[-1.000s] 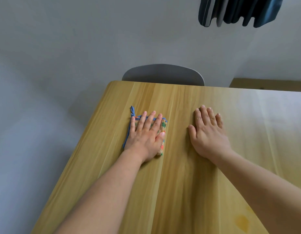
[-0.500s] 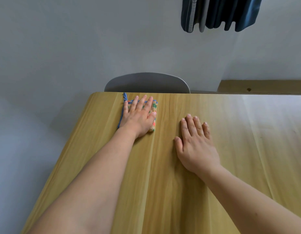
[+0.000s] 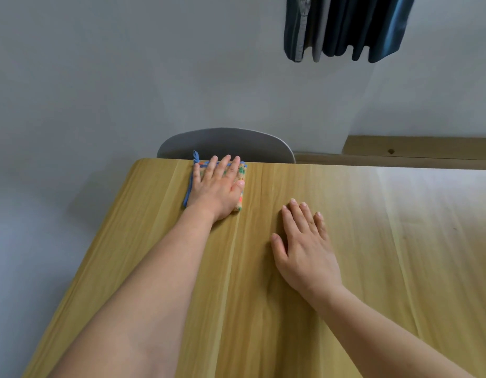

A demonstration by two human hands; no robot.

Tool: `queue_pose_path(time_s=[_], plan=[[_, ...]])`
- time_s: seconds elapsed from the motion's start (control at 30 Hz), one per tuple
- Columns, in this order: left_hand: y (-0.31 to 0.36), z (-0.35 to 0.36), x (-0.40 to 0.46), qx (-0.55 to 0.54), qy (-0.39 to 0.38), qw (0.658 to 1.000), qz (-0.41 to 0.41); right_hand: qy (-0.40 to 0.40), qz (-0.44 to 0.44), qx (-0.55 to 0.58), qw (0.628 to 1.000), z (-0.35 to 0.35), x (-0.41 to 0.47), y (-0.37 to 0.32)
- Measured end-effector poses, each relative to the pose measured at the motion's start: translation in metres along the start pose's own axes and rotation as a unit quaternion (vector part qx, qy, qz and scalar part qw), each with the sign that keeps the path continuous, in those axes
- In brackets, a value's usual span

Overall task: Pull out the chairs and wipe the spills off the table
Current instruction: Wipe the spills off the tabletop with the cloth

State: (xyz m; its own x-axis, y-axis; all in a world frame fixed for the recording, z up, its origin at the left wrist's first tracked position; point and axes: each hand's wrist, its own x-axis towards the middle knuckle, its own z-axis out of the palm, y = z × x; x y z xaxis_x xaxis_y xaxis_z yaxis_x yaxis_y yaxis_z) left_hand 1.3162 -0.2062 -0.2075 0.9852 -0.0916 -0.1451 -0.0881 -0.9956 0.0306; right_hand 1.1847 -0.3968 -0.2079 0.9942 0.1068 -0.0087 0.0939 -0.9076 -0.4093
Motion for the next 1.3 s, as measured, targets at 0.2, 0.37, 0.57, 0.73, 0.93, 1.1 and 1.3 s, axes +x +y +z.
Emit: queue_pose_path(time_s=[0.2,0.37,0.57,0.73,0.93,1.1,1.3], plan=[[0.004,-0.002,0.001,-0.006,0.007,1.000,0.002,-0.014,0.016,-0.044,0.999,-0.040,0.012,0.055],[0.002,-0.001,0.004,0.000,0.012,1.000,-0.003,-0.022,0.051,-0.108,0.993,-0.044,0.014,0.094],[0.015,0.002,0.006,-0.003,0.011,0.999,-0.030,-0.020,0.047,-0.107,0.993,-0.040,0.015,0.098],[0.051,0.000,0.003,-0.020,0.011,1.000,-0.014,-0.015,0.053,-0.102,0.993,-0.040,0.017,0.099],[0.118,0.006,0.002,-0.025,0.010,0.998,0.050,-0.002,0.060,-0.108,0.992,-0.038,0.017,0.099],[0.119,0.003,0.008,-0.055,-0.023,0.997,0.048,0.003,0.059,-0.107,0.993,-0.037,0.018,0.100],[0.106,-0.009,0.011,-0.039,0.063,0.992,0.098,0.007,0.062,-0.106,0.992,-0.038,0.019,0.099]])
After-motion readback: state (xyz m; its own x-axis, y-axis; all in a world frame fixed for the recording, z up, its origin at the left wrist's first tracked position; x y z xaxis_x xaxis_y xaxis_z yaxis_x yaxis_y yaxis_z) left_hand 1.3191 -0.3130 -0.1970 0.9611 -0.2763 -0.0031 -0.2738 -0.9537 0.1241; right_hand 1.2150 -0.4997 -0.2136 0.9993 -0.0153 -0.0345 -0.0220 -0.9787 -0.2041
